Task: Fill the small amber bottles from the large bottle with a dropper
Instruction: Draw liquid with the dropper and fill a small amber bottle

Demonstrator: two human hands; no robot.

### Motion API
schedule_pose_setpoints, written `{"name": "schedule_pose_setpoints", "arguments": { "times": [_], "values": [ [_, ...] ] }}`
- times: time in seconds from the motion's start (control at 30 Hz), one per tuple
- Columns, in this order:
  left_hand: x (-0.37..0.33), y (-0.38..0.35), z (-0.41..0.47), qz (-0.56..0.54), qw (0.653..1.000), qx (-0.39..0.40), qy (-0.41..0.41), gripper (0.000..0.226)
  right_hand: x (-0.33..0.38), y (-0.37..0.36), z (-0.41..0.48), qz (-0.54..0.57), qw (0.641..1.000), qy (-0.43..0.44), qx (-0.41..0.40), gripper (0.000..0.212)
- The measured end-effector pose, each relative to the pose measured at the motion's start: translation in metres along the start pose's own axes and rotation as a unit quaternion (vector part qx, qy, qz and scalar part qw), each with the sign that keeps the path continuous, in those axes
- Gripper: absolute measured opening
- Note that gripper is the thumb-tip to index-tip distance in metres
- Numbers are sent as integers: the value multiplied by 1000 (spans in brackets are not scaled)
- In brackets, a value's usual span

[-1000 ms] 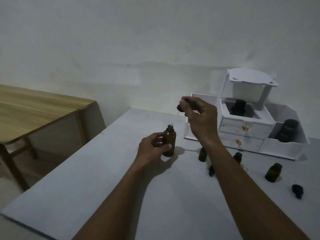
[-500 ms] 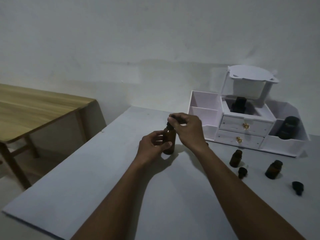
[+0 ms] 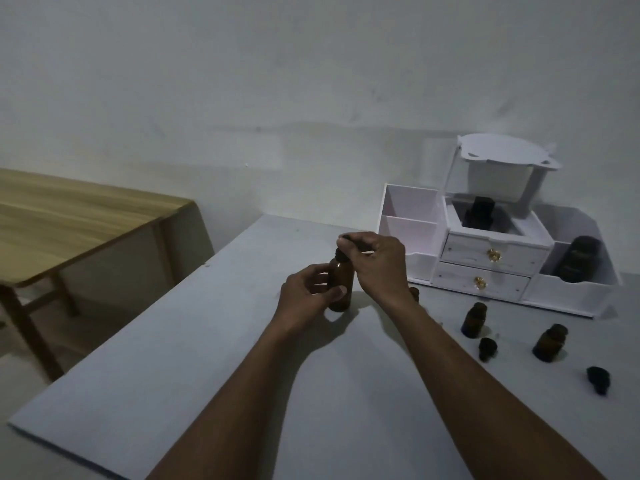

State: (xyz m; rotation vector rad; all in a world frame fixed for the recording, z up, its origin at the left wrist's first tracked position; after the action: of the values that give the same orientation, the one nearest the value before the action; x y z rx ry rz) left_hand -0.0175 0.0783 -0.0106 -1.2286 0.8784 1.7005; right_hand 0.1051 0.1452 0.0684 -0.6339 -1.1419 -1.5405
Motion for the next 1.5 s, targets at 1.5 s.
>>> {"name": "schedule_pose_setpoints", "arguments": {
  "times": [1.5],
  "values": [
    [-22, -92, -20, 85, 994, 69, -21, 52, 7, 149, 5, 98, 991, -9, -95, 7]
  ]
}}
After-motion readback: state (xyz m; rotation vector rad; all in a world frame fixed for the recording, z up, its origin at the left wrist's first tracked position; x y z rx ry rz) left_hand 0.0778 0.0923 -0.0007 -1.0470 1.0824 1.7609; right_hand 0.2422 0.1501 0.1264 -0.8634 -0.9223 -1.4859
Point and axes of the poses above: each hand's wrist, its own z-axis towards the middle knuckle, its own y-axis out of the back of the hand, x = y × z, the point moved 6 cm from there along z, towards the middle knuckle, and after that the axes turned 11 degrees about -y, right-handed, at the moved point
